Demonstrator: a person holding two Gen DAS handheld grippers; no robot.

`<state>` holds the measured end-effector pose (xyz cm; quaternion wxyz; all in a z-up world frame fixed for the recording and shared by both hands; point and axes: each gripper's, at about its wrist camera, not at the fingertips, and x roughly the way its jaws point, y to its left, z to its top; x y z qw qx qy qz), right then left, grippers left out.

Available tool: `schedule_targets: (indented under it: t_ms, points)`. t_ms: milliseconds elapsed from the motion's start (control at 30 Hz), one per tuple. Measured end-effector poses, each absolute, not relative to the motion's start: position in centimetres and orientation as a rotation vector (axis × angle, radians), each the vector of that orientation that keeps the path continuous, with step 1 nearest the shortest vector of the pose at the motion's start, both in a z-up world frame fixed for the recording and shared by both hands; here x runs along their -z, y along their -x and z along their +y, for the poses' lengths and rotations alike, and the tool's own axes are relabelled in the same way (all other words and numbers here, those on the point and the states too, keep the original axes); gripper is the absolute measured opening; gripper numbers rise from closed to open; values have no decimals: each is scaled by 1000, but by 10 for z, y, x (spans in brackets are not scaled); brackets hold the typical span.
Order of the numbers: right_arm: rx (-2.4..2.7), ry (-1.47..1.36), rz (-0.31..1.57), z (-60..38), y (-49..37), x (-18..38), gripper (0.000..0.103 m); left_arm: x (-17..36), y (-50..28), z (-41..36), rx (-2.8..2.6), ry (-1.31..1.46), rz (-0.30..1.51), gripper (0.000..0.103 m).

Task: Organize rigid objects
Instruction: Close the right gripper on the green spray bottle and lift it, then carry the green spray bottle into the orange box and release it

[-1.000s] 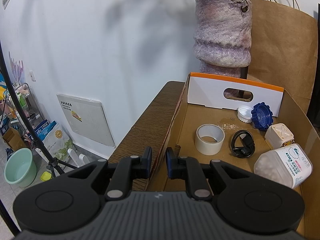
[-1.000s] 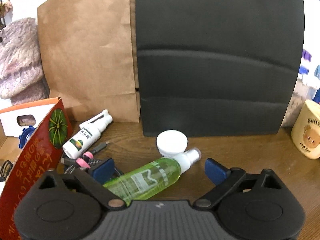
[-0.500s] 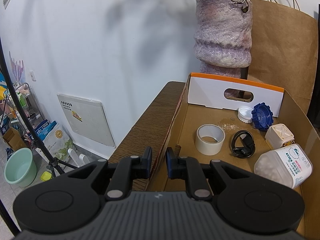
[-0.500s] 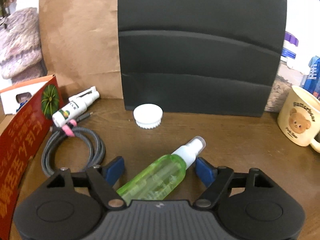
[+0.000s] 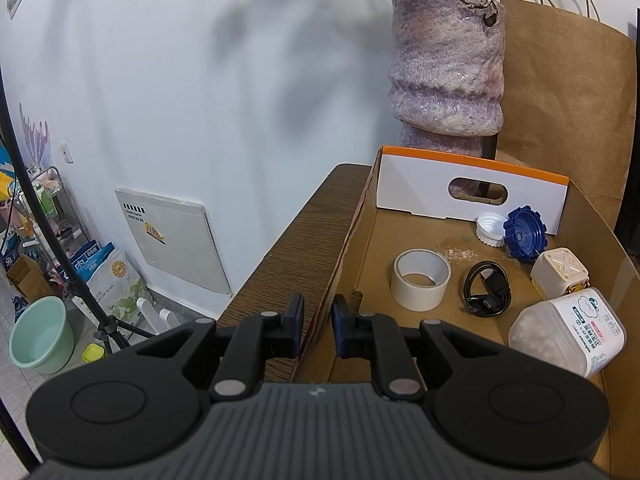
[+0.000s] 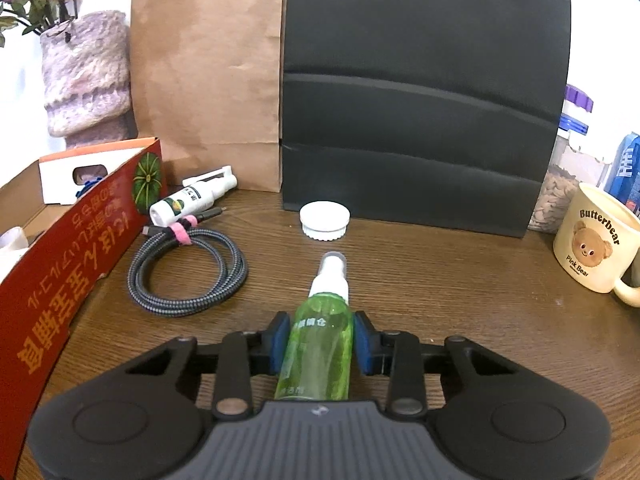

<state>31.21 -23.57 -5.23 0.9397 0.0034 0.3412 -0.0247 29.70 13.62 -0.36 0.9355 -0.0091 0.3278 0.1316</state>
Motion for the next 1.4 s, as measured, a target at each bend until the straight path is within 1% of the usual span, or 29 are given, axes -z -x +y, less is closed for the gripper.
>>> schedule_targets:
  t_ms: [467,1033,1400]
  points:
    - [35,-33,645,-238,-310,48,32,4,-297,136,-269,18,670,16]
    - [55,-75,536,-247,-302,26,30,4,-297,136,-269,18,670,16]
    - [47,-60,465,-237,-296,7,30,4,-297,136,-270,18,670,16]
